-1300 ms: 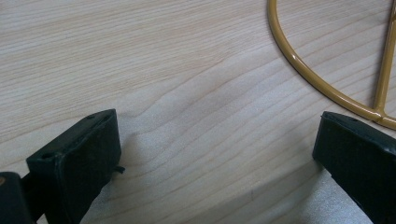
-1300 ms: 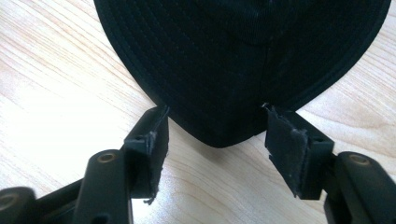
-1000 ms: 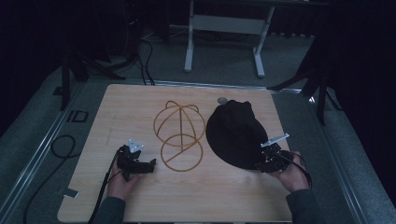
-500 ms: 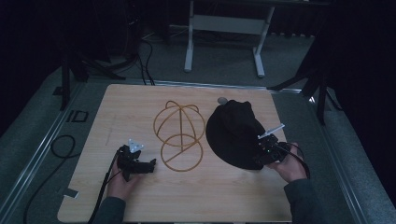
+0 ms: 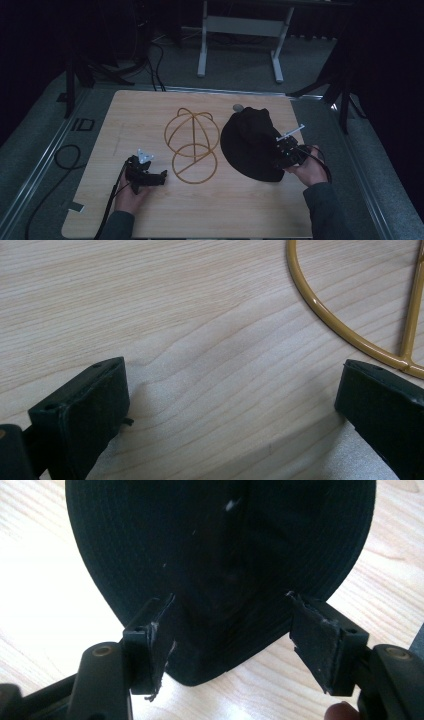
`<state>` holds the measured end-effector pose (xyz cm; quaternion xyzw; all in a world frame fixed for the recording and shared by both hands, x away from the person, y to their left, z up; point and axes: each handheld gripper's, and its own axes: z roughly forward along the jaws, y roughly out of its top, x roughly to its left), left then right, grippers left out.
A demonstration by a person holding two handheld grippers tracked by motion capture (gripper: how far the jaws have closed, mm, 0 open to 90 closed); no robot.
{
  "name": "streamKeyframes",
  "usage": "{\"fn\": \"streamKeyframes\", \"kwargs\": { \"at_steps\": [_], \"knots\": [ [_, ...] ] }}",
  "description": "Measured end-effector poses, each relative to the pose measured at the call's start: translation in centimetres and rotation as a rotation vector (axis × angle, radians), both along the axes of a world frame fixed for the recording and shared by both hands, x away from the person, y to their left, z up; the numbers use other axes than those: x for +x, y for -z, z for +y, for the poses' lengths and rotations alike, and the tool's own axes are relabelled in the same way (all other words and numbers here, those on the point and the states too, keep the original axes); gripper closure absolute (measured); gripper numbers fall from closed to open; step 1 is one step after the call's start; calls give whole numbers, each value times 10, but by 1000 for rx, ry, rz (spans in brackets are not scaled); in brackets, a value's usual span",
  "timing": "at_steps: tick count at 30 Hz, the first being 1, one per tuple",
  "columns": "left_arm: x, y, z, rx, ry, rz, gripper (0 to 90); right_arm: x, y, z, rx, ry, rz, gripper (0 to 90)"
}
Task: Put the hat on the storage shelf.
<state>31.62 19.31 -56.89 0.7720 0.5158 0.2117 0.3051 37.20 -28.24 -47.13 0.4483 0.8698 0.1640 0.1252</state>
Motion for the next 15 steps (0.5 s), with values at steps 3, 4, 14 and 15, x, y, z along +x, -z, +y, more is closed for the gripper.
{"fn": "streamKeyframes", "kwargs": {
  "at_steps": [3, 4, 14, 15],
  "knots": [
    [0, 0, 0, -1, 0, 0, 13, 4, -4, 0, 4, -1, -3, 342],
    [0, 0, 0, -1, 1, 0, 13, 5, -5, 1, 3, -1, -2, 342],
    [0, 0, 0, -3, -1, -1, 13, 18, -9, 9, -15, -10, 6, 340],
    [0, 0, 0, -3, -1, -2, 13, 20, -9, 9, -17, -11, 6, 340]
  ]
}}
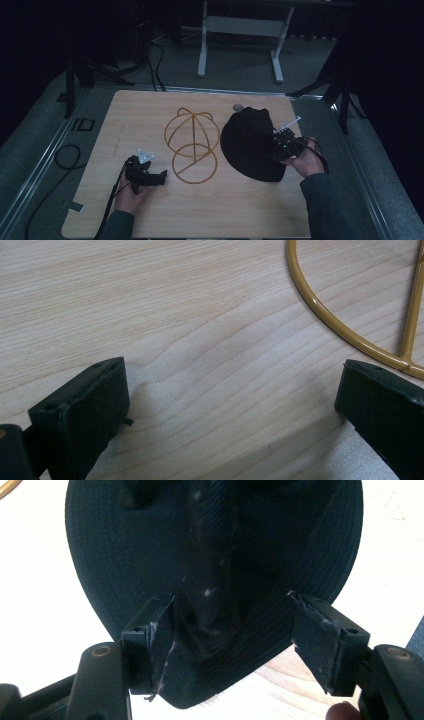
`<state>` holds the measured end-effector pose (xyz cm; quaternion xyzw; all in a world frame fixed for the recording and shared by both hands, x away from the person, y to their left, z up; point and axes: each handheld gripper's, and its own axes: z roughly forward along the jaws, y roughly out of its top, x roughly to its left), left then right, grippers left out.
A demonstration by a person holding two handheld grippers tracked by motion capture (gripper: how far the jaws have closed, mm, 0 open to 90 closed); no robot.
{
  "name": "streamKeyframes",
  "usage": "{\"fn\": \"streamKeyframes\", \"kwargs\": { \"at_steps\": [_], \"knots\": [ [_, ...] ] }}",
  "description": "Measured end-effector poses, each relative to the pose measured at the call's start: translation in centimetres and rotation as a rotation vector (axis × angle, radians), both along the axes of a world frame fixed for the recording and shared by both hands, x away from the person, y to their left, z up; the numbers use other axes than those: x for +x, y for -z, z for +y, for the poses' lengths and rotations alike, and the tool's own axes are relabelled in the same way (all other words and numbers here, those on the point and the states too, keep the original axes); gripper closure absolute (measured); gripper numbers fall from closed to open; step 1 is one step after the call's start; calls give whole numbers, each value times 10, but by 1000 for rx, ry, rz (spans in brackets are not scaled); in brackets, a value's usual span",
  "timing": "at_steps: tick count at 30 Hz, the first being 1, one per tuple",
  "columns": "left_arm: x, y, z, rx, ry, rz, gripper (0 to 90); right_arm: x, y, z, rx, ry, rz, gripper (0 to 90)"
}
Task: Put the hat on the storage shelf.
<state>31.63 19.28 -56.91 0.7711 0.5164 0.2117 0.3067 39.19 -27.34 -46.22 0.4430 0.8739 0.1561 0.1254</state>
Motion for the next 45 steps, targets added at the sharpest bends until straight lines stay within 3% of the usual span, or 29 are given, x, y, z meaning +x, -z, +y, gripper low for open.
{"fn": "streamKeyframes", "kwargs": {
  "at_steps": [14, 29, 41, 45],
  "knots": [
    [0, 0, 0, 0, 0, 0, 13, 16, -4, 11, -22, -10, 12, 355],
    [0, 0, 0, 1, 1, 0, 13, 36, -8, 22, -6, 6, 25, 376],
    [0, 0, 0, 0, 0, 0, 13, 46, 2, 30, 18, -5, 116, 475],
    [0, 0, 0, 0, 0, 0, 13, 46, 4, 31, 24, -5, 117, 481]
  ]
}}
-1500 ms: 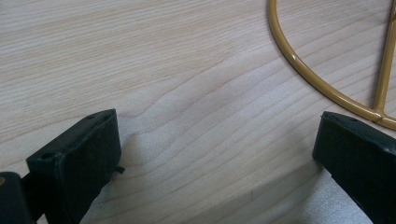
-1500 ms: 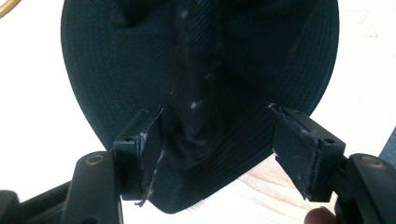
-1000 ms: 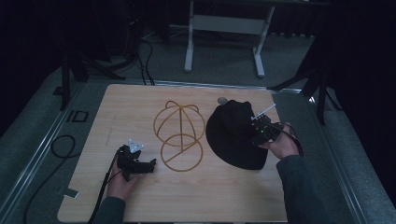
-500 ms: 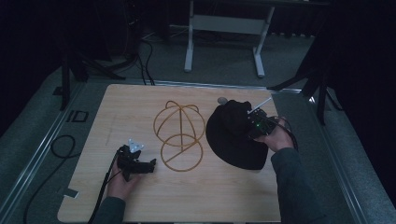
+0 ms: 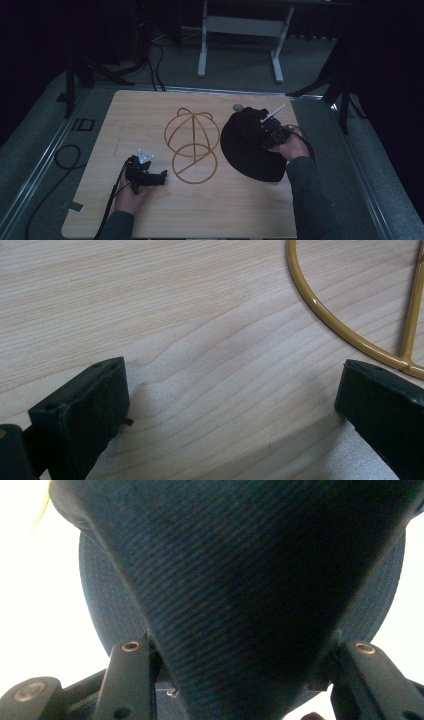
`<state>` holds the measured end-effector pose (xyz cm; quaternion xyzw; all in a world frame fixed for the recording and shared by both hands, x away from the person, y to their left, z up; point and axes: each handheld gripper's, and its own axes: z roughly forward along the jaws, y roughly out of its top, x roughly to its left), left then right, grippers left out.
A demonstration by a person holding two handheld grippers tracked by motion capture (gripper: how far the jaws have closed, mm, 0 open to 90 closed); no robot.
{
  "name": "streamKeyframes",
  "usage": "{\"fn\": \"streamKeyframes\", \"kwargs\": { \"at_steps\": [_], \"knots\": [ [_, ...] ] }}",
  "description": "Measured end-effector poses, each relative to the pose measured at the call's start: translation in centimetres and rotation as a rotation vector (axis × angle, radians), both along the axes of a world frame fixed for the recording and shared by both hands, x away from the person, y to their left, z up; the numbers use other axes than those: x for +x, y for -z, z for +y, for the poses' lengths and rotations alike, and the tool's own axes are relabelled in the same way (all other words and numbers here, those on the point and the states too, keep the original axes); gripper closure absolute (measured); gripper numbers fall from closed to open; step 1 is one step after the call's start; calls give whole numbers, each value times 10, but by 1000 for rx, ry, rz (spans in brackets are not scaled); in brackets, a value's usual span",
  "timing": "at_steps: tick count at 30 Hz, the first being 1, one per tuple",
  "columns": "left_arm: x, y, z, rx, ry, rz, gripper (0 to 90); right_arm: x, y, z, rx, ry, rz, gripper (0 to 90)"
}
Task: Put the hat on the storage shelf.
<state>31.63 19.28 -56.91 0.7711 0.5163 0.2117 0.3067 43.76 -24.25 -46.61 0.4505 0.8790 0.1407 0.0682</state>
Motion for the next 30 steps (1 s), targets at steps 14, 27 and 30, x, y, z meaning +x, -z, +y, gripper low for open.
{"fn": "streamKeyframes", "kwargs": {
  "at_steps": [14, 27, 30],
  "knots": [
    [0, 0, 0, 0, 0, 0, 13, 0, -3, -1, 17, -11, 0, 832],
    [0, 0, 0, 1, 1, 0, 13, -6, -17, -7, 26, -22, -44, 874],
    [0, 0, 0, 1, 1, 0, 13, -8, -22, -8, 28, -31, -47, 876]
  ]
}}
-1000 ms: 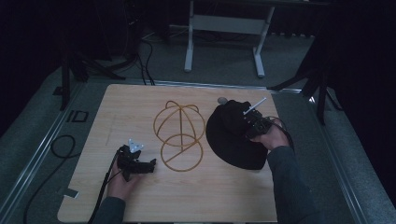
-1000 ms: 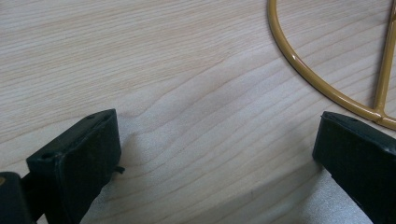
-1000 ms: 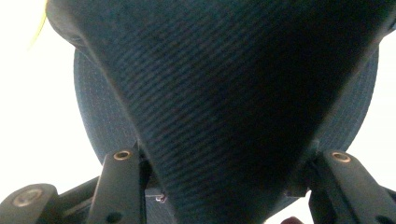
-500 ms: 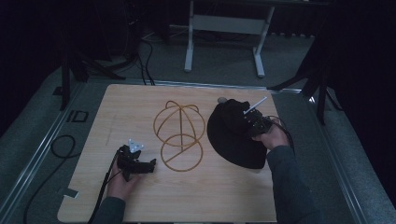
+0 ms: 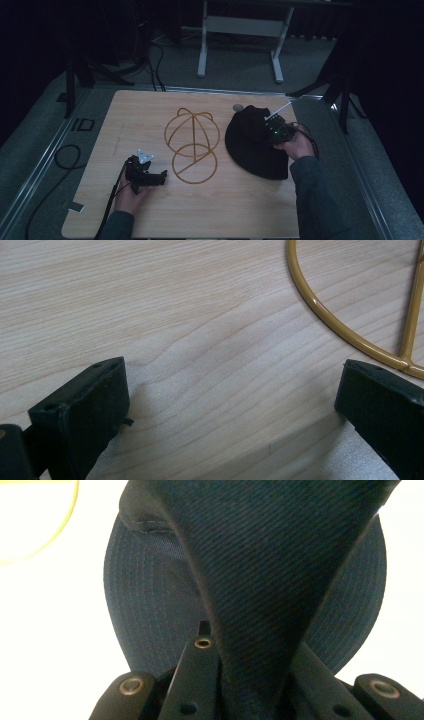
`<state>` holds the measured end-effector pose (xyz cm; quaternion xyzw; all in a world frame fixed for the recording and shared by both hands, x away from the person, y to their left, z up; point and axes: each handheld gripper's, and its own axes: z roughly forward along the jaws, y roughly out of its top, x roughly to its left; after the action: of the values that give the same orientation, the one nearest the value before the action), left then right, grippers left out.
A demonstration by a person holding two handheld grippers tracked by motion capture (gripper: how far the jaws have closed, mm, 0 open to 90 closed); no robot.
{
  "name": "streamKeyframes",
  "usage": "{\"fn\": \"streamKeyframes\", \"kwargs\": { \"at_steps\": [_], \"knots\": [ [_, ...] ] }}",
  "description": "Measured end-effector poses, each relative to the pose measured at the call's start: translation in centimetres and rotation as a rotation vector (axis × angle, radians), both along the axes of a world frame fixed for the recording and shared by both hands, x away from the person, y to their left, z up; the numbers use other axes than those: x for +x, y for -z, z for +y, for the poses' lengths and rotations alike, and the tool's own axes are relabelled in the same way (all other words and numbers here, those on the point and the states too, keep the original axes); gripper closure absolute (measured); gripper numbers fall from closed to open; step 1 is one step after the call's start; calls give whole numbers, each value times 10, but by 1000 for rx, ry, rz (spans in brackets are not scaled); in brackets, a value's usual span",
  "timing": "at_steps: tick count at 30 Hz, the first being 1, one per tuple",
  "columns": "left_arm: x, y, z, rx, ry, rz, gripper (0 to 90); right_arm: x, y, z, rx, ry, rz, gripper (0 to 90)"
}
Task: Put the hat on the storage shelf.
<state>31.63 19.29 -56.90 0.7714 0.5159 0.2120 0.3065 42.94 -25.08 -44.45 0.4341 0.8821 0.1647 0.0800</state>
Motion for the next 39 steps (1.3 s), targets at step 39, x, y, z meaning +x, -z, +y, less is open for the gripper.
{"fn": "streamKeyframes", "kwargs": {
  "at_steps": [39],
  "knots": [
    [0, 0, 0, 1, 0, 1, 13, -26, -71, 4, 54, -119, -102, 877]
  ]
}}
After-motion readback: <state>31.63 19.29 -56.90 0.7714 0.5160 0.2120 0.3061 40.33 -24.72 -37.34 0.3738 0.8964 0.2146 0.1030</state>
